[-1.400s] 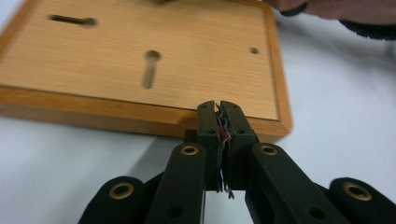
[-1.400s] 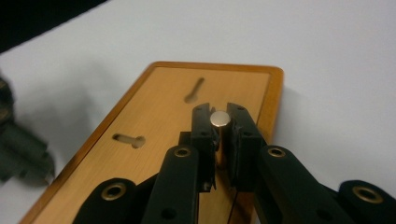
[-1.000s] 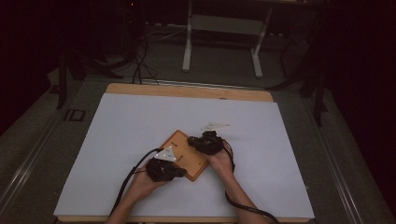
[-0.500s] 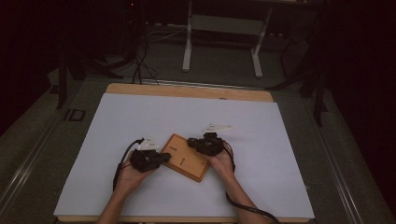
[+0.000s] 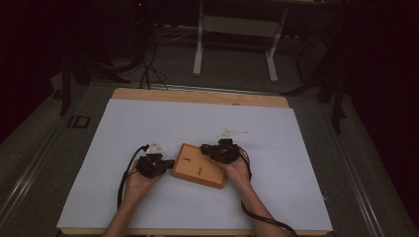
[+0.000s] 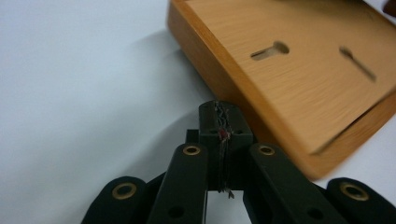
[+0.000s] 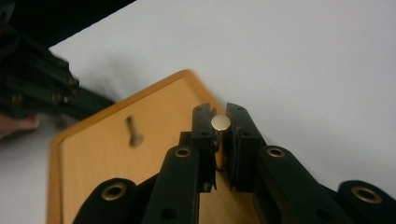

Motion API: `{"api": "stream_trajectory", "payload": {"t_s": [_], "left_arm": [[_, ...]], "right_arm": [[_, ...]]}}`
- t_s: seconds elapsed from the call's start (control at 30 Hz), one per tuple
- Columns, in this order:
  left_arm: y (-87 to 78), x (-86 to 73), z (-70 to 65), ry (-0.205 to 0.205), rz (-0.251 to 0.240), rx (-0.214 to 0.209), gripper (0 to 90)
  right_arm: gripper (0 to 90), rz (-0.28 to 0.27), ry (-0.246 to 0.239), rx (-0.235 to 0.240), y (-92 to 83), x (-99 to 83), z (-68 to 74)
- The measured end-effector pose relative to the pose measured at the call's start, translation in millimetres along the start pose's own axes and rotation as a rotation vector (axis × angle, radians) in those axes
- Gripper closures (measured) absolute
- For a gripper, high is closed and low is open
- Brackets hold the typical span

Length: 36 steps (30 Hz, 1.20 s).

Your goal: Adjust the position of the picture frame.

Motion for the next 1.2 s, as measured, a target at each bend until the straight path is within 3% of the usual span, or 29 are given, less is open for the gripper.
{"api": "stream_trajectory", "payload": {"t_s": [0.13,0.2,0.27,0.33,0.47,0.6,0.83,1.0,1.2], "left_arm": [[4.3,2.7,-10.3,0.031,0.009,-0.013,88.7],[8.1,4.5,-19.6,0.05,0.015,-0.04,88.5],[8.1,4.5,-19.6,0.05,0.015,-0.04,88.5],[14.1,5.8,-29.3,0.087,0.04,-0.043,88.0],[13.6,6.6,-30.1,0.066,0.037,-0.024,85.5],[3.1,5.4,-23.8,0.024,-0.008,-0.021,84.1],[-7.9,4.2,-22.1,0.023,-0.046,-0.013,81.7],[-6.9,3.6,-22.4,0.029,-0.036,-0.012,80.7],[-4.5,3.5,-23.6,0.035,-0.024,-0.006,79.6]], "right_arm": [[83.6,-0.002,0.006,-0.015,-7.1,-0.3,-3.7],[83.7,-0.006,0.016,-0.018,-9.9,-2.0,-6.7],[83.7,-0.006,0.018,-0.016,-10.8,-2.8,-7.9],[83.8,0.0,0.019,-0.013,-12.2,-4.1,-9.4],[83.8,0.004,0.023,-0.052,-15.2,-4.3,-9.9],[83.8,0.022,0.025,-0.101,-14.3,-4.9,-10.1],[83.3,0.029,0.092,-0.143,-7.4,-2.9,-9.7],[82.8,0.041,0.11,-0.179,-2.3,-0.6,-7.1],[81.9,0.046,0.122,-0.165,1.2,0.8,-4.8]]}}
Point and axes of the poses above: each handheld gripper's, and its own axes: y roughly forward along the jaws, x roughly out of its top, z roughly to its left, the point moved 2 cm from there along y, roughly forward along the jaws, and after that the axes turned 9 degrees about z, right-handed, at the moved point
